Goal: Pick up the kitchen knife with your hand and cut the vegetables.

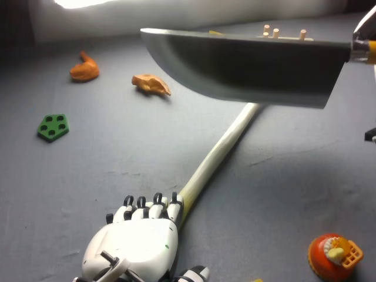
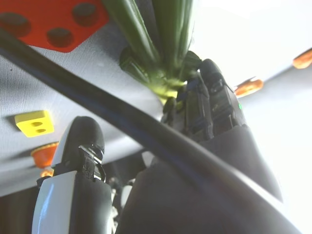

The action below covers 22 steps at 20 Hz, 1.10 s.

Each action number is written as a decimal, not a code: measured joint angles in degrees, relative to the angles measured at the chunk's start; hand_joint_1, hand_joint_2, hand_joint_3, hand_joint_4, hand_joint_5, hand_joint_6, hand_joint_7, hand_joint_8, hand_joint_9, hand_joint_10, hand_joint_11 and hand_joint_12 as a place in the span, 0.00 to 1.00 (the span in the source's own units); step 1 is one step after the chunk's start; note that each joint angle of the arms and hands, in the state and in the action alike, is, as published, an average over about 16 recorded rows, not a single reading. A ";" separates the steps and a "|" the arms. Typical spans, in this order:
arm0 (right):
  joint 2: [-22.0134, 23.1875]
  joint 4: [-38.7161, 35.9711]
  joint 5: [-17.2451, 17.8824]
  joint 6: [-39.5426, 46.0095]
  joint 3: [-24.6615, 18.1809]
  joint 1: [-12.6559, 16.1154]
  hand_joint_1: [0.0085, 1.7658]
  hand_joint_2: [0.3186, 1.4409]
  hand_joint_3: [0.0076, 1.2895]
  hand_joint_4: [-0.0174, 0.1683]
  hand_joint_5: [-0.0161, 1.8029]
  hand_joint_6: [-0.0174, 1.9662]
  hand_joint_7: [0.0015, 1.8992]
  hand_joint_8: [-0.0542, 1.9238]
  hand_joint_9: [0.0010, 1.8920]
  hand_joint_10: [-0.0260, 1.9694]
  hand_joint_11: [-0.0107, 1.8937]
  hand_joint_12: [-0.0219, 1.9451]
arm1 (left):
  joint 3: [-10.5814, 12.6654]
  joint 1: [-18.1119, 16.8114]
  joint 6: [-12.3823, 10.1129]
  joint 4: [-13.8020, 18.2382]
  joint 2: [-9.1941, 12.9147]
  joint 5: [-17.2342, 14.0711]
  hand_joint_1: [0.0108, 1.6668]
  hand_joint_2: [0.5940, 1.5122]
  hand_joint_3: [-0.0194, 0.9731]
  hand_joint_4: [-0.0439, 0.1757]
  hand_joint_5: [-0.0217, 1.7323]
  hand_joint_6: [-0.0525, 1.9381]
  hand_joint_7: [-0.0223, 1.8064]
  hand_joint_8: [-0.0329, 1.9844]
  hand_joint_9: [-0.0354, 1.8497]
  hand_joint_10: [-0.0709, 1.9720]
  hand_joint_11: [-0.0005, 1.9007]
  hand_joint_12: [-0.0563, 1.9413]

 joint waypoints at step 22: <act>-3.56 -14.68 -18.33 10.36 17.96 13.58 0.91 0.27 0.75 0.98 0.77 0.97 0.81 0.98 0.86 0.97 0.90 0.98 | 2.31 -3.71 0.35 7.97 8.25 15.17 0.26 0.79 0.02 0.24 0.09 0.03 0.10 0.02 0.08 0.04 0.01 0.22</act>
